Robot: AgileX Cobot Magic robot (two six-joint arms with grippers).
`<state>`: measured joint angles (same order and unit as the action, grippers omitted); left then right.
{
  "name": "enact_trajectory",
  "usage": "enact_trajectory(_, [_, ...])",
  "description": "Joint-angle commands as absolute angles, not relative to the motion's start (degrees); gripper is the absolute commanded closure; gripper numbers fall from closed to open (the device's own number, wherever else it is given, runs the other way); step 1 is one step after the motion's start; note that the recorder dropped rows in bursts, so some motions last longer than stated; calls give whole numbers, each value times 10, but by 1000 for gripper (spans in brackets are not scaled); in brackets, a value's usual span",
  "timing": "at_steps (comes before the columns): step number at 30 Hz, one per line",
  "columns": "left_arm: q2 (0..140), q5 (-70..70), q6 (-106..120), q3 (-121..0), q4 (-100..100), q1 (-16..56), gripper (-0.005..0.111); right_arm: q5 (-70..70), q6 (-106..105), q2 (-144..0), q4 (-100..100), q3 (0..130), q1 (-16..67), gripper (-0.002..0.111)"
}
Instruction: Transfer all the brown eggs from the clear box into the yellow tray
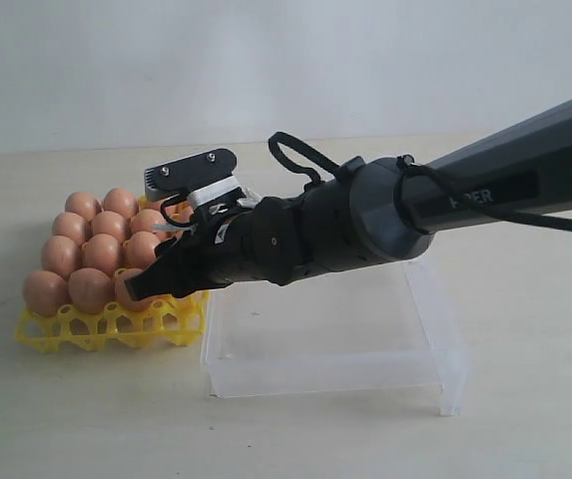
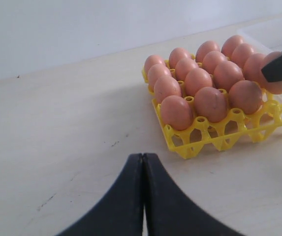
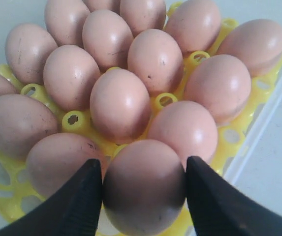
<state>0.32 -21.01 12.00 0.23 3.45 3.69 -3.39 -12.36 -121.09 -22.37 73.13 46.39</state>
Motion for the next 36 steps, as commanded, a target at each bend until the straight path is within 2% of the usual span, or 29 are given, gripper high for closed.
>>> enact_trajectory(1, [0,-207,120,0,35,39,107,-49,-122,-1212,-223,730,460,95])
enact_trajectory(8, [0,-207,120,0,35,39,107,-50,-122,-1212,-223,730,460,63])
enact_trajectory(11, [0,-207,120,0,35,39,107,-50,-124,-1212,-223,730,460,54])
enact_trajectory(16, [0,-207,120,0,35,39,107,-50,-124,-1212,-223,730,460,46])
enact_trajectory(23, [0,-207,120,0,35,39,107,-40,-124,-1193,-223,730,460,46])
enact_trajectory(25, [0,-207,120,0,35,39,107,-36,-124,-1176,-223,730,460,49])
enact_trajectory(26, [0,-207,120,0,35,39,107,-33,-127,-1163,-221,730,460,54])
enact_trajectory(28, [0,-207,120,0,35,39,107,-6,-163,-1117,-212,730,460,81])
enact_trajectory(29, [0,-207,120,0,35,39,107,34,-186,-1087,-194,730,460,103])
enact_trajectory(30, [0,-207,120,0,35,39,107,51,-192,-1070,-188,724,460,108])
enact_trajectory(32, [0,-207,120,0,35,39,107,44,-212,-1014,-188,677,460,108])
enact_trajectory(36, [0,-207,120,0,35,39,107,-98,-213,-870,-193,487,393,108])
